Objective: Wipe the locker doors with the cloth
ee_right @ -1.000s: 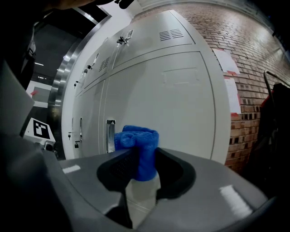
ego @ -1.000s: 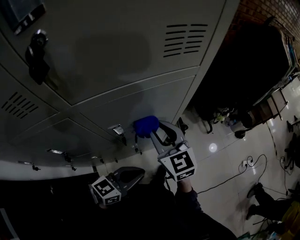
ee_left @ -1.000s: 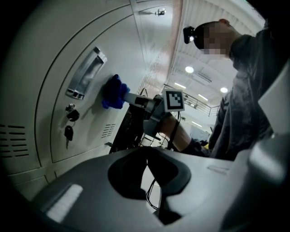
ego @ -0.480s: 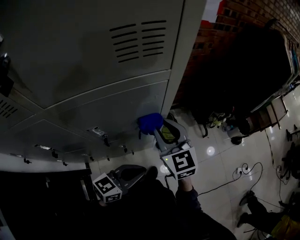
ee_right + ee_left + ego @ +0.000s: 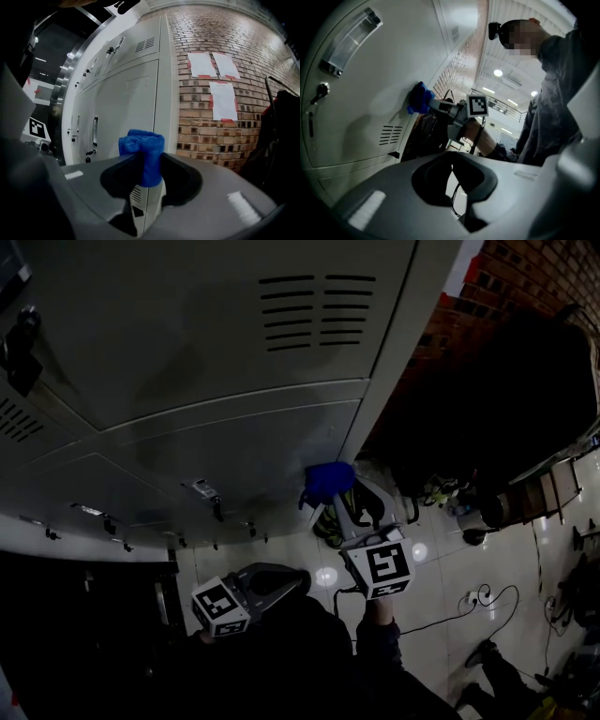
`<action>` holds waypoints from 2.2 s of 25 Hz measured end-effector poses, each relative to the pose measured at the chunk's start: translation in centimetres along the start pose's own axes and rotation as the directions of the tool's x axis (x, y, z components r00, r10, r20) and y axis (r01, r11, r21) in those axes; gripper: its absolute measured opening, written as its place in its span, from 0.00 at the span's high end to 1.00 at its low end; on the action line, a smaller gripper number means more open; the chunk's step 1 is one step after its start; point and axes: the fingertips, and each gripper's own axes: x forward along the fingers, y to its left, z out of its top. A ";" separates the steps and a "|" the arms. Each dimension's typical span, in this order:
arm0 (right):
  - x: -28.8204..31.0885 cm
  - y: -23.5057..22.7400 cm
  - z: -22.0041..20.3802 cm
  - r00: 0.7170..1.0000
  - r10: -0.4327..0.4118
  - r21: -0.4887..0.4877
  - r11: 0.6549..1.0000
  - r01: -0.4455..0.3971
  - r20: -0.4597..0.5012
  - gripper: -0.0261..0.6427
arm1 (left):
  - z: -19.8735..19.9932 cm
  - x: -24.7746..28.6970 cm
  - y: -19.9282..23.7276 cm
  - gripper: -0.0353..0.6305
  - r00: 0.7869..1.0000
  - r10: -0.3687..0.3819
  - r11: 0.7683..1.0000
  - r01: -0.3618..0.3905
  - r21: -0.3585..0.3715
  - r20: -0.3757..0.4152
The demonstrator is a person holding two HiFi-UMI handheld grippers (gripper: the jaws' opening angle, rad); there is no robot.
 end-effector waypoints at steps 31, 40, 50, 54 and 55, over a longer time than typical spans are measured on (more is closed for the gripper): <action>6.3 18.1 -3.0 0.997 0.013 0.053 0.999 -0.009 -0.075 0.79 | -3.0 -17.1 1.5 0.95 0.996 -0.036 0.999 0.037 0.021 -0.079; 7.3 17.0 -3.2 0.997 0.070 0.023 0.997 -0.069 -0.043 0.79 | -1.7 -13.9 1.1 0.95 0.998 0.028 0.999 -0.027 0.023 -0.058; 5.3 11.7 -4.4 0.992 0.114 0.013 0.994 -0.113 -0.046 0.79 | -0.8 -6.7 0.0 0.95 0.998 0.043 0.999 -0.042 0.012 -0.047; 4.0 8.2 -5.4 0.995 0.090 0.021 0.996 -0.089 -0.053 0.79 | -0.7 -3.7 -0.3 0.95 0.998 0.037 0.999 -0.037 0.000 -0.048; 3.6 7.3 -5.6 0.995 0.080 0.023 0.997 -0.079 -0.055 0.79 | -0.8 -3.0 -0.5 0.95 0.998 0.032 0.999 -0.032 -0.001 -0.051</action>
